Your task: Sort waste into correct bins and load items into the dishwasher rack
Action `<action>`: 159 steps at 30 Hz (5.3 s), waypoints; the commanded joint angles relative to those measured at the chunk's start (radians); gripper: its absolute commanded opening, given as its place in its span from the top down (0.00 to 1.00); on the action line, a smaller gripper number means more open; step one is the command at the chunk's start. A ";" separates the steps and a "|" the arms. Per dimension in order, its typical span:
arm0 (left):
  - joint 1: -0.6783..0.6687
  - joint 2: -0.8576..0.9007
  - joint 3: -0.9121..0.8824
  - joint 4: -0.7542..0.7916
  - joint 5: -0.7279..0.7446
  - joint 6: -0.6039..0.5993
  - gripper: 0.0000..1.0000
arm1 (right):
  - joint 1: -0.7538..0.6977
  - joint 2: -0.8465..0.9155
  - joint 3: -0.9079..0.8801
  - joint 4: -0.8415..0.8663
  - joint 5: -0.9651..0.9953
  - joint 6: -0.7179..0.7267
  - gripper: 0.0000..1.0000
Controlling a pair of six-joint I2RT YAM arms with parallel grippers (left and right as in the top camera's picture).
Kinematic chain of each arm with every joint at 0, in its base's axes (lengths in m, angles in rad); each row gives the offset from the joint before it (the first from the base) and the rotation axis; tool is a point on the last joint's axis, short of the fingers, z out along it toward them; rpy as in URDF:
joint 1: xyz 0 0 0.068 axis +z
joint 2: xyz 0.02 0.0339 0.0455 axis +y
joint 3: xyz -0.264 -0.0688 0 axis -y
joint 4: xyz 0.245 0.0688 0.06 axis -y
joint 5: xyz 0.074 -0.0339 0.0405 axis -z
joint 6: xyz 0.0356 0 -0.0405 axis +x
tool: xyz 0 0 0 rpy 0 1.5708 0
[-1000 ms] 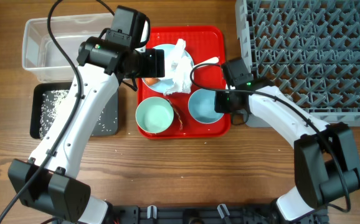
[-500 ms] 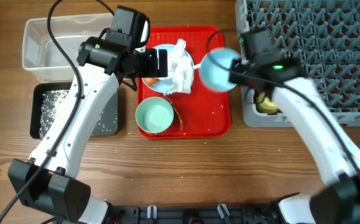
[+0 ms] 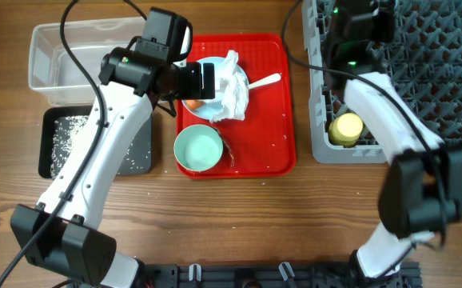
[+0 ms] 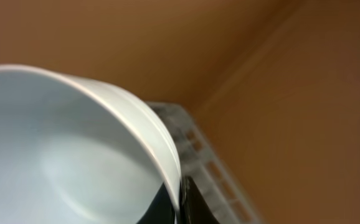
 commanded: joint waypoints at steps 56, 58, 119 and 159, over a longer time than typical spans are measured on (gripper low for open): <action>0.008 -0.004 0.001 0.000 -0.010 0.002 0.00 | 0.227 -0.260 -0.013 -1.004 -1.212 0.654 0.01; 0.008 -0.004 0.001 0.000 -0.003 0.002 0.00 | 0.228 -0.260 -0.023 -1.047 -1.304 0.654 0.06; -0.193 0.288 -0.040 0.300 -0.024 0.155 0.96 | -0.147 -0.484 -0.217 -1.078 -1.248 0.722 0.22; 0.309 0.230 -0.015 0.353 -0.244 -0.054 0.38 | -0.147 -0.483 -0.217 -1.096 -1.234 0.715 0.22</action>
